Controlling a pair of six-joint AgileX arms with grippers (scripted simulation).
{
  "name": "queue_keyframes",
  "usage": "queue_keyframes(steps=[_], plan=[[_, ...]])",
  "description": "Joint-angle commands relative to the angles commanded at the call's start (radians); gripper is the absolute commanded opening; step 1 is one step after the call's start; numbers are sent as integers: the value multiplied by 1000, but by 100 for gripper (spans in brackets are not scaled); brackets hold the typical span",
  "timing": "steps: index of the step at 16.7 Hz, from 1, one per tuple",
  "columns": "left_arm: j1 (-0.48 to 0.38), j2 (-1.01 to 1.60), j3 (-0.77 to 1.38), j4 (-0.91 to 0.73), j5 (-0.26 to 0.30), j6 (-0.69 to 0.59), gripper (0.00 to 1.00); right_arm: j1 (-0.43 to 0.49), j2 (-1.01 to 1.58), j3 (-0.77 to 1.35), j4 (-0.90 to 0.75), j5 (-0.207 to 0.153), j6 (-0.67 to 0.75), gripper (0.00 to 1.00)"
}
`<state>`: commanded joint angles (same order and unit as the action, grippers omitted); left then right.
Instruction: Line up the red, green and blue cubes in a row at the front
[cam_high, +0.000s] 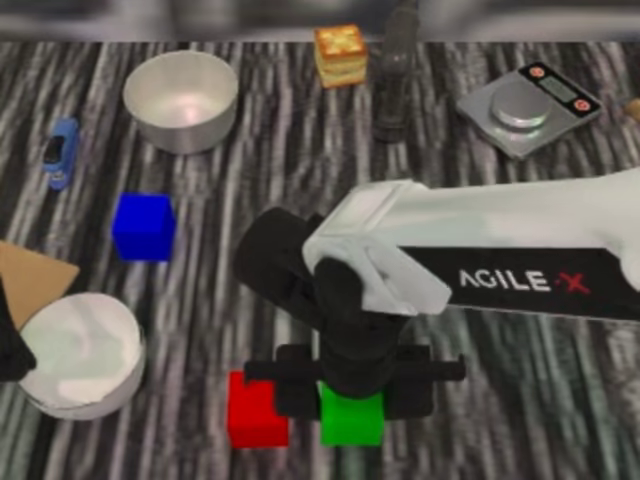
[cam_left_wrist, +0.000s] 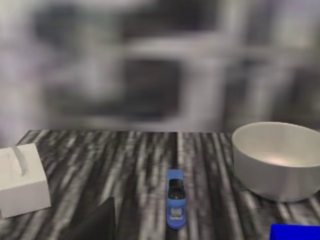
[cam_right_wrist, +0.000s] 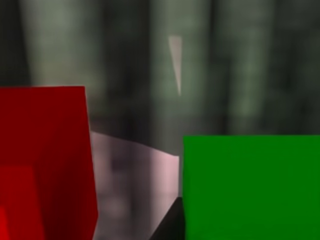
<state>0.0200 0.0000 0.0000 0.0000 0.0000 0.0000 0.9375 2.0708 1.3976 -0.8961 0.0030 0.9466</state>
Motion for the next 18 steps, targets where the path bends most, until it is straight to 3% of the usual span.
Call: queue_keyframes(steps=[3, 16, 18], plan=[[0, 0, 0, 0, 0, 0, 100, 0, 0, 0, 0, 0, 0, 0], [0, 0, 0, 0, 0, 0, 100, 0, 0, 0, 0, 0, 0, 98], [0, 0, 0, 0, 0, 0, 100, 0, 0, 0, 0, 0, 0, 100]])
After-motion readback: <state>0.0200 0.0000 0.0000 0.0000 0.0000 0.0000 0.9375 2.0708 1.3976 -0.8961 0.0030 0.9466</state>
